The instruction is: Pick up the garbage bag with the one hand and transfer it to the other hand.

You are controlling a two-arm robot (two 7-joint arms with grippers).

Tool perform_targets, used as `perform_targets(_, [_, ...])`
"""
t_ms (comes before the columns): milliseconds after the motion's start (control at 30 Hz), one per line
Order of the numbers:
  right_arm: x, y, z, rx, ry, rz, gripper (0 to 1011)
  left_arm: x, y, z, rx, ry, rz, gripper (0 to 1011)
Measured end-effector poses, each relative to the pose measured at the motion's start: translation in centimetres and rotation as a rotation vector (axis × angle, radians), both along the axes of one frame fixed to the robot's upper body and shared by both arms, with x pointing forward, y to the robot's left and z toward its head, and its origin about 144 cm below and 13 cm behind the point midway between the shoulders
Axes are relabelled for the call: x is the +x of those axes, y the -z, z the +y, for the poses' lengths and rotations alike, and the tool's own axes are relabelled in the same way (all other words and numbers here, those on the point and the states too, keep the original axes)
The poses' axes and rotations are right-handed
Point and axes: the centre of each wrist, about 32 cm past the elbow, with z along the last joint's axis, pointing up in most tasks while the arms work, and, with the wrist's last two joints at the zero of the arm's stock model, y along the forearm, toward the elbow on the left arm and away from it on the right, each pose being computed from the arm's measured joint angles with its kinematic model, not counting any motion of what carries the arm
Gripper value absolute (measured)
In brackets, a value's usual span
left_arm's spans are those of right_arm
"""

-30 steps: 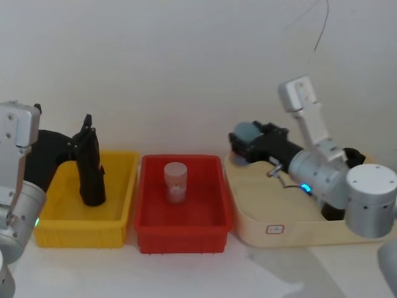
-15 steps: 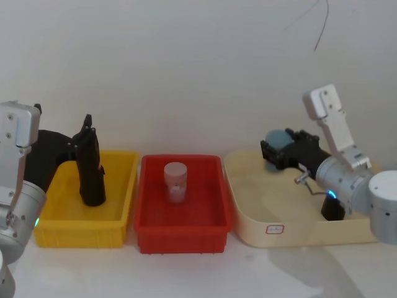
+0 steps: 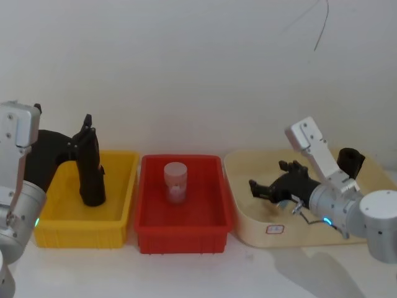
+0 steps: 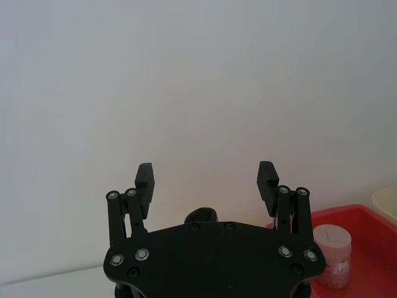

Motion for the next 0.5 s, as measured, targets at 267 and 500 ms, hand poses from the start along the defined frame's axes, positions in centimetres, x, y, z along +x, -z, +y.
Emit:
perform_targets(267, [-1.0, 0.6, -0.1, 0.014, -0.024, 0.01, 1000, 0.0, 0.0, 0.0, 0.0, 0.0, 0.0, 1000])
perform_targets(500, [-2.1, 0.7, -0.2, 0.041, -0.037, 0.001, 1001, 0.0, 0.0, 0.0, 0.0, 0.0, 0.0, 1001])
